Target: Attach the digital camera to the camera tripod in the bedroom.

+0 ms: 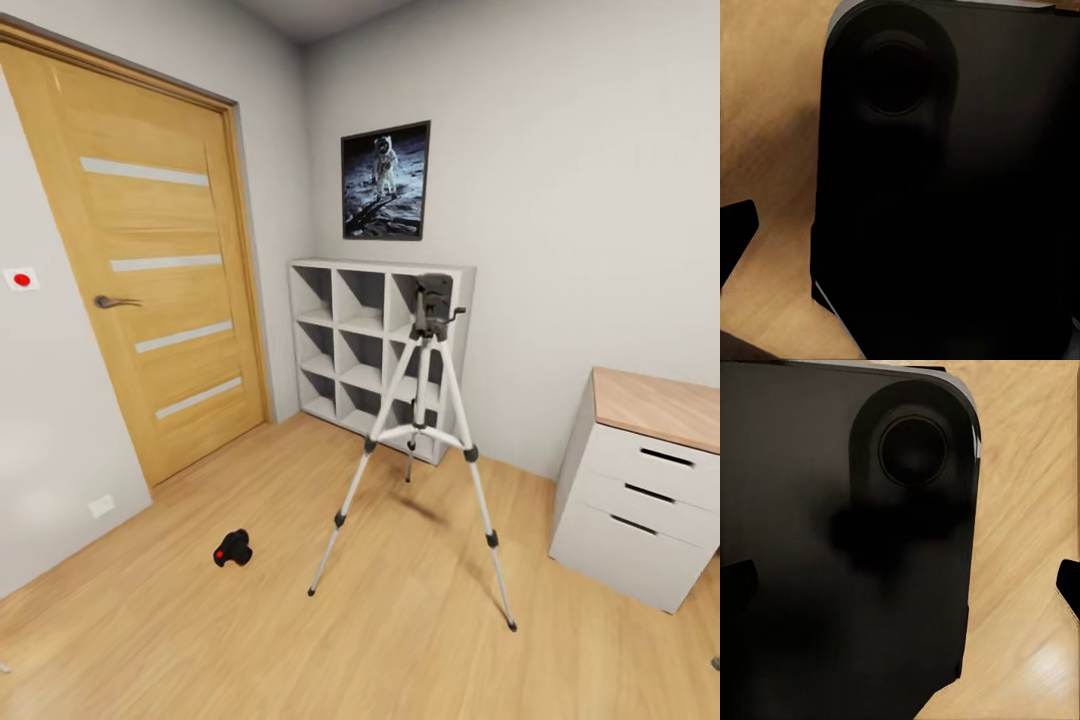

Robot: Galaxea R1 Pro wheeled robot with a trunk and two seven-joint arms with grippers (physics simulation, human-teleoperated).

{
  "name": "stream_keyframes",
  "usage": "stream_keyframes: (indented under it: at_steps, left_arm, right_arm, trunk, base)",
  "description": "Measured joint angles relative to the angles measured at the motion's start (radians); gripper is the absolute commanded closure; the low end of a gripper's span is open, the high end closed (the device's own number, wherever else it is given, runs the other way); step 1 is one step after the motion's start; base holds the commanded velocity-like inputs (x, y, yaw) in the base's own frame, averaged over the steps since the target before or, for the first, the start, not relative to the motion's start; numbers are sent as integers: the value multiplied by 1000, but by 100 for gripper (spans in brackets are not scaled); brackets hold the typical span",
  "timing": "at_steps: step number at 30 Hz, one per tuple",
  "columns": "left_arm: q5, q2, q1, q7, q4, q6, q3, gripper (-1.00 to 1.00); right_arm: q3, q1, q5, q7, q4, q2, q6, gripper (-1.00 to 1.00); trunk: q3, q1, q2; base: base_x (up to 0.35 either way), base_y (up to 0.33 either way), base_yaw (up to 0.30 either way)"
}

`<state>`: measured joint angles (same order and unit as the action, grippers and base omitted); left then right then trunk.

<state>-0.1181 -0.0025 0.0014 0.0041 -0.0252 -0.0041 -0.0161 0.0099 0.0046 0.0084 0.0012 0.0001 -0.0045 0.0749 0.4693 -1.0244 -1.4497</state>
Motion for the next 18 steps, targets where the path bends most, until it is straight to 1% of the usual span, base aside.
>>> stream_keyframes:
  at_steps: [11, 14, 18]
  left_arm:
    - [0, 0, 0, 0, 0, 0, 0, -100]
    - [0, 0, 0, 1, 0, 0, 0, -100]
    - [0, 0, 0, 1, 0, 0, -1, -100]
  right_arm:
    - [0, 0, 0, 0, 0, 0, 0, -100]
    - [-2, 0, 0, 0, 0, -5, 0, -100]
    - [-1, 0, 0, 0, 0, -5, 0, -100]
  trunk:
    - [0, 0, 0]
    - [0, 0, 0]
    - [0, 0, 0]
  base:
    - [320, 0, 0]
    - [285, 0, 0]
    - [147, 0, 0]
